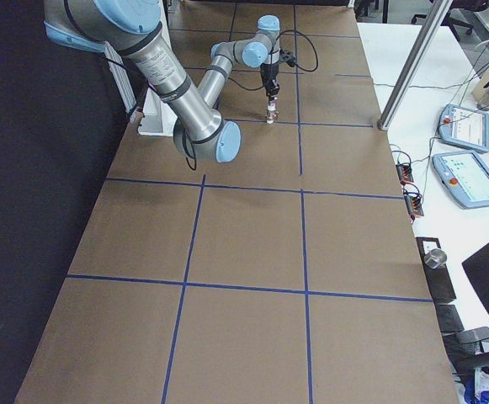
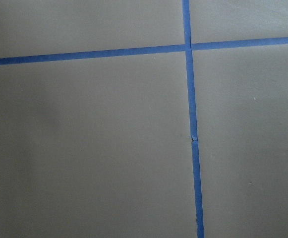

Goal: Assemble PPR valve and pipe with both arms
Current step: 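Lower the chrome valve into the white fitting's opening with the right gripper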

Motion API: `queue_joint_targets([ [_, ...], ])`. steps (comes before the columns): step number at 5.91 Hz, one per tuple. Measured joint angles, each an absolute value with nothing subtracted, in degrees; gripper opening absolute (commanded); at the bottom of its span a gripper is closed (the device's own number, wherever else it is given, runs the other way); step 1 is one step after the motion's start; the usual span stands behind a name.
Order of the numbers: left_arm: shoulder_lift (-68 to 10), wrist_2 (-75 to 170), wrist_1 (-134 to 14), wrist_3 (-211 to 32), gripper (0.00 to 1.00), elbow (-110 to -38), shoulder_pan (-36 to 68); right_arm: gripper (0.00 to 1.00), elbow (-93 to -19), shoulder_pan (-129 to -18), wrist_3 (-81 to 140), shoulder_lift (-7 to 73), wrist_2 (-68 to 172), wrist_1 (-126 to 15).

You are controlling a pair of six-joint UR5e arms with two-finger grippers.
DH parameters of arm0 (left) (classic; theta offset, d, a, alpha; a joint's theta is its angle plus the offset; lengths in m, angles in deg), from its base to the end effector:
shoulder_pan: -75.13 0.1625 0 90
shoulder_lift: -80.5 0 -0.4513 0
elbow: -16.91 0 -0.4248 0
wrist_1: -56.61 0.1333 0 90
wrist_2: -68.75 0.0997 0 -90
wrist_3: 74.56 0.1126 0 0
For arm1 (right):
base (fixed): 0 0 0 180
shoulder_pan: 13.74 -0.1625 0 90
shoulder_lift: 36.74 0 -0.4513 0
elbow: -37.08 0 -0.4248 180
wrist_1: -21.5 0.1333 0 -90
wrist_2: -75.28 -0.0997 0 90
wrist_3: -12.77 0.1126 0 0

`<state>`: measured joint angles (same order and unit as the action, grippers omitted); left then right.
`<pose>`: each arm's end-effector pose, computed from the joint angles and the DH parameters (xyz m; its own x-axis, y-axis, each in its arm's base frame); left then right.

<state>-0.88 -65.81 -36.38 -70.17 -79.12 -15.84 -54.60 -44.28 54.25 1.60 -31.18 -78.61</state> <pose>-0.0620 -0.4560 0.7074 0.7117 0.0694 -0.6990 -0.0377 0.9974 0.0607 -0.5981 -0.4706 0.1121 0.6555 -0.4475 0.6083 0.2581 0.8898 0.3764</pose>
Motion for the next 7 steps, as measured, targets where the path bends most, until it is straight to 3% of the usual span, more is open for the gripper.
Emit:
queue_joint_targets([
  [7, -0.88, -65.81, -36.38, -70.12, 1.0, -78.91, -15.84, 0.0, -52.47, -43.98, 53.83, 0.55, -30.21, -78.43],
])
